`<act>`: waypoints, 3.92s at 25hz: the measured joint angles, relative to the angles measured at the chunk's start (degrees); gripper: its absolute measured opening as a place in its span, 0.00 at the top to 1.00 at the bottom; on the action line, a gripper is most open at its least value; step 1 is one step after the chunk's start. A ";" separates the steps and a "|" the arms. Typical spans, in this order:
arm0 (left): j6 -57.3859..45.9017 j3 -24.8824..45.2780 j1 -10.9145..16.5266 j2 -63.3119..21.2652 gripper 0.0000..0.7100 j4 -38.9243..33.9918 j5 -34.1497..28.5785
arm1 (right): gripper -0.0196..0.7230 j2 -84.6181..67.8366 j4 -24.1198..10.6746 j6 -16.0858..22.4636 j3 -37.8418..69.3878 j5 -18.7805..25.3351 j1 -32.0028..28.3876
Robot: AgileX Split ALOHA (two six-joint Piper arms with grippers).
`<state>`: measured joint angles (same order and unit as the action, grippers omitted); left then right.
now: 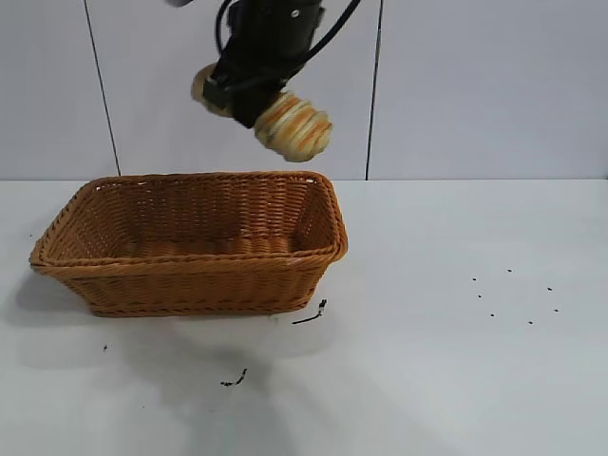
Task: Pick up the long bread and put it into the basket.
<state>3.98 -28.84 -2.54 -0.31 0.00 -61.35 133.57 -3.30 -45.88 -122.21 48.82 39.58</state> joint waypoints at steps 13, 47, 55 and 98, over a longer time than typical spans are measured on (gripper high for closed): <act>0.00 0.00 0.00 0.00 0.02 0.00 0.00 | 0.80 8.93 3.30 -2.27 0.16 -6.74 0.00; 0.00 0.00 0.00 0.00 0.02 0.00 0.00 | 0.09 -6.29 3.81 43.81 -0.11 6.41 -15.38; 0.00 0.00 0.00 0.00 0.02 0.00 0.00 | 0.10 -8.12 3.30 45.88 -0.11 11.86 -29.98; 0.00 0.00 0.00 0.00 0.02 0.00 0.00 | 0.11 -90.47 3.70 43.76 85.03 15.60 -40.05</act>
<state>3.98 -28.84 -2.54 -0.31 0.00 -61.35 43.11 0.40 -2.12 -37.18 64.42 -0.46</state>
